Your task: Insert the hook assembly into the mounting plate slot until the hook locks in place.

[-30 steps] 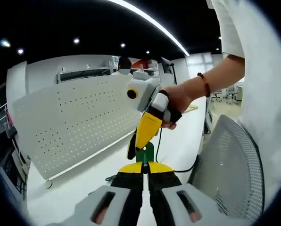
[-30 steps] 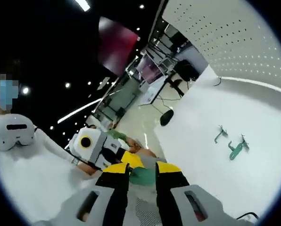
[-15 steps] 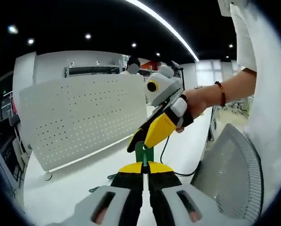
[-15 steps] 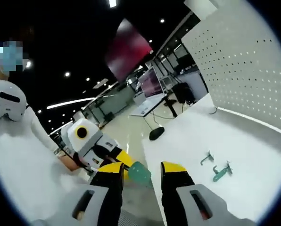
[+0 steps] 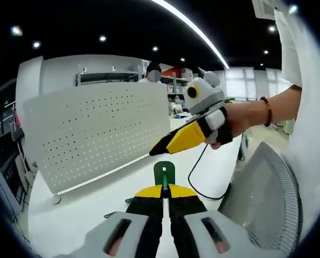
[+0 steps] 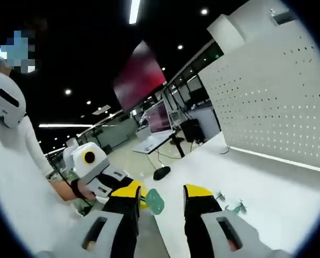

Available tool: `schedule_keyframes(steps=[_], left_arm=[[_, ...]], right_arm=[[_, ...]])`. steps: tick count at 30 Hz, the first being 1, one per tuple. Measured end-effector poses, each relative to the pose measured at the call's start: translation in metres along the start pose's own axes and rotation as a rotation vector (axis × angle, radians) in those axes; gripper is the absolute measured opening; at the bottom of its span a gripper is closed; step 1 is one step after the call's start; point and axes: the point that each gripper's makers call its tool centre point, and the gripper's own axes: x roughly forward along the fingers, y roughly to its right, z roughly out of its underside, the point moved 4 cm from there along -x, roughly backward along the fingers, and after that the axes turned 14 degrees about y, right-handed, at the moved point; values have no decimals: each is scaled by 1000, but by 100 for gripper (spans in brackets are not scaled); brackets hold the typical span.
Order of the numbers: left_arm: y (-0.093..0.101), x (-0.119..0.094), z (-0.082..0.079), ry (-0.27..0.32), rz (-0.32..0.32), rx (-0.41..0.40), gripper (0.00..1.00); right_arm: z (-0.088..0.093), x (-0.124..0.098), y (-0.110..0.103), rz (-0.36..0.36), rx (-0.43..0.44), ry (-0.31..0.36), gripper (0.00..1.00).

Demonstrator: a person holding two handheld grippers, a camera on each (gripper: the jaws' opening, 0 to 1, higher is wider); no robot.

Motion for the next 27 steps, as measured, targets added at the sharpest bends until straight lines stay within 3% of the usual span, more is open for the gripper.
schedule_keyframes(steps=[10,14,27], left_arm=[[-4,-1,-5,-2,-33,-15,2],[-12,-3,-10,15,-96,-53,2],[-26,-1,-25,62,-151,-54,2]], right_arm=[[-10,-14,0,120,-86,111,43],[-8,-19,-4,126,-91,113,44],[-5,-45,-14,193,-109,118,45]])
